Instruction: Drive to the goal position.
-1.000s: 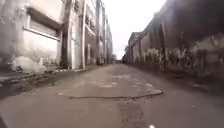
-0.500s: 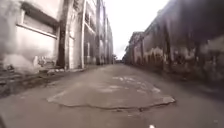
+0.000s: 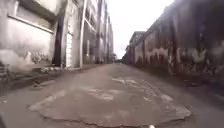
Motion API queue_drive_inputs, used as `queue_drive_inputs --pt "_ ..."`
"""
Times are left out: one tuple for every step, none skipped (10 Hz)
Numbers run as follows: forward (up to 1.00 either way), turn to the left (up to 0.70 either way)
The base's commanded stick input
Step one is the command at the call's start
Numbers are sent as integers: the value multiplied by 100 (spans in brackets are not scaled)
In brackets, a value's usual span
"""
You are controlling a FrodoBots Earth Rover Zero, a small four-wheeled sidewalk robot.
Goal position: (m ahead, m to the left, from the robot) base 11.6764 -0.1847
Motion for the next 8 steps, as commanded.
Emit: queue_drive_inputs --pt "70 0" --pt "70 0" --pt "70 0" --pt "70 0" --pt "70 0" --pt "70 0" --pt "70 0" --pt "70 0"
